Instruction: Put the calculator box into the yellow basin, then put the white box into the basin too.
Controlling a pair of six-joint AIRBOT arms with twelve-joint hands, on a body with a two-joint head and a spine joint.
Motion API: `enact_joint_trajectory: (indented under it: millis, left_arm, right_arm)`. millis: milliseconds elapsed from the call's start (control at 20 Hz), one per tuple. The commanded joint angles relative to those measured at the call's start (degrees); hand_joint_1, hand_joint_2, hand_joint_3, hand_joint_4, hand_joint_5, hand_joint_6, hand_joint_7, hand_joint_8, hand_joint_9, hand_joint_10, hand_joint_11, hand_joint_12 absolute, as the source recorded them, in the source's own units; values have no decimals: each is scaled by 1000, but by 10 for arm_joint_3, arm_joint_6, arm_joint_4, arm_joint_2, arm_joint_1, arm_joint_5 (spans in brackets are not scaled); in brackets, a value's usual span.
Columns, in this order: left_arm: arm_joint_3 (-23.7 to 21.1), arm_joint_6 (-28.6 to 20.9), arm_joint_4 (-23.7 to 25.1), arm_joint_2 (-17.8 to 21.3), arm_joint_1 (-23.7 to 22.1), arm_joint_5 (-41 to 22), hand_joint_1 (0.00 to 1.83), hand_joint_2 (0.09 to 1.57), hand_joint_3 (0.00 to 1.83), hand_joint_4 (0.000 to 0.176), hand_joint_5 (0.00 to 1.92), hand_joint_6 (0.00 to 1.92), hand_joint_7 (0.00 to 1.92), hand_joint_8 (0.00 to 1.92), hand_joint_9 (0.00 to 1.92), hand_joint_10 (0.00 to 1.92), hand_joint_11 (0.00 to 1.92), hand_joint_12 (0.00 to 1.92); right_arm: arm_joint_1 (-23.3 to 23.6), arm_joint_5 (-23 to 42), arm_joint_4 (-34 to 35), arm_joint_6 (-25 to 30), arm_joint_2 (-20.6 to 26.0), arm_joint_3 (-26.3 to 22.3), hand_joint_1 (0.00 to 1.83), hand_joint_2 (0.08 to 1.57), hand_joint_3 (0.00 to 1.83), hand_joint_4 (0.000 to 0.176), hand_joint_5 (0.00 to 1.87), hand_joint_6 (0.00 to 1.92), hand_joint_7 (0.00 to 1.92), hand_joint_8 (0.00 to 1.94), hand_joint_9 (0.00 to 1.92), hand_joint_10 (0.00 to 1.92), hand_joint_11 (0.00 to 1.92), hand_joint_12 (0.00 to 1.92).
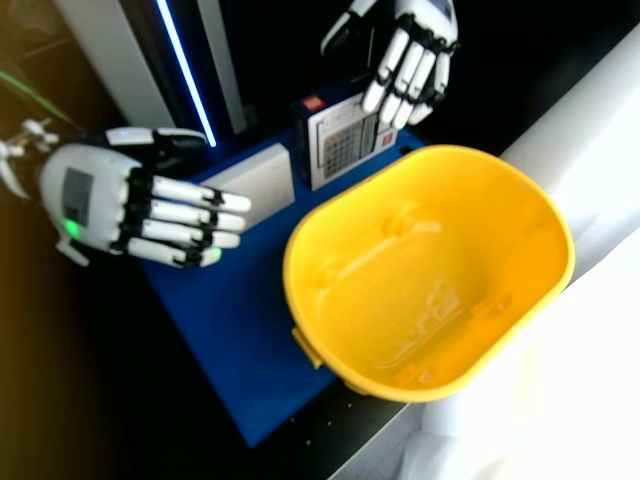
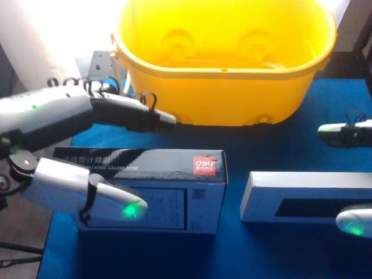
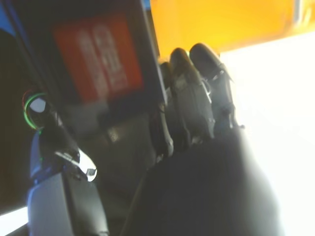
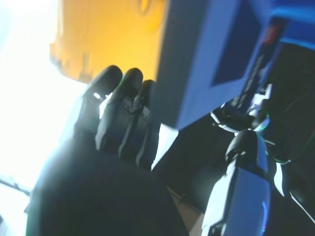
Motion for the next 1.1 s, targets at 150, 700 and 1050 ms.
enact_joint_trajectory:
  millis: [150,700,1050]
  left_arm:
    - [9,-7,-15,-12,2,-39,676,893,3,7,512,8,509,5,512,29,0,1390]
    - [33,-20,-15,-41,16,-12,1352,1190,4,0,731,1186,836,1198,829,1464,731,1585]
    - [28,-21,-62,-26,33,-133,1346,1200,0,0,734,1290,824,1248,767,1402,601,1457]
  right_arm:
    - [3,-31,-6,5,-17,11,823,707,0,0,647,2,682,0,499,370,23,1444]
    - [7,-5,-10,5,-34,18,1354,1182,0,0,826,1172,837,1224,771,1424,612,1547]
    - [10,-61,-22,47,-31,20,1192,1174,0,4,843,1163,907,1195,828,1051,650,1454]
